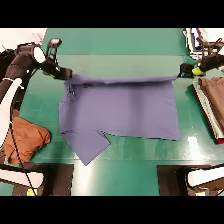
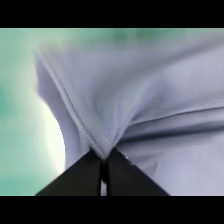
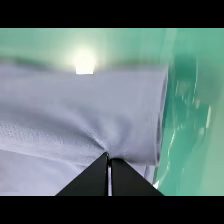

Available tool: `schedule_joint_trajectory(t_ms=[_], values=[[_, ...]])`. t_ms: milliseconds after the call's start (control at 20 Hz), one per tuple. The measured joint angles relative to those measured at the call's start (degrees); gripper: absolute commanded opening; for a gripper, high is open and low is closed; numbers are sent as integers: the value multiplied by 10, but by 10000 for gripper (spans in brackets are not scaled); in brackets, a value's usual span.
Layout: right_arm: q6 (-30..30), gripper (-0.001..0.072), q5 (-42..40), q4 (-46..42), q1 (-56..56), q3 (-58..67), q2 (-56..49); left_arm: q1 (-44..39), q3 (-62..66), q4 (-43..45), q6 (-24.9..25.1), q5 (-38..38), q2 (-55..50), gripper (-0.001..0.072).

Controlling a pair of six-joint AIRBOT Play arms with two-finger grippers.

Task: Fold the shirts.

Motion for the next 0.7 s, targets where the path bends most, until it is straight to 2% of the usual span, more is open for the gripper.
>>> schedule_joint_trajectory(t_ms=[50,100,150,200,450,700], values=[[-1,16,-9,1,1,-30,10,1,-19,-13,1,-3,0,29],[-1,24,-16,2,3,-55,19,1,-37,-23,2,-5,0,118],[-1,175,-25,6,4,-79,28,2,-53,-33,2,-4,0,411],[-1,375,-30,14,6,-98,35,2,-66,-38,2,-5,0,526],[-2,383,-36,47,8,-148,80,2,-103,-53,2,-53,37,527],[-2,382,-2,56,7,-158,162,2,-227,-54,-8,-97,184,528]])
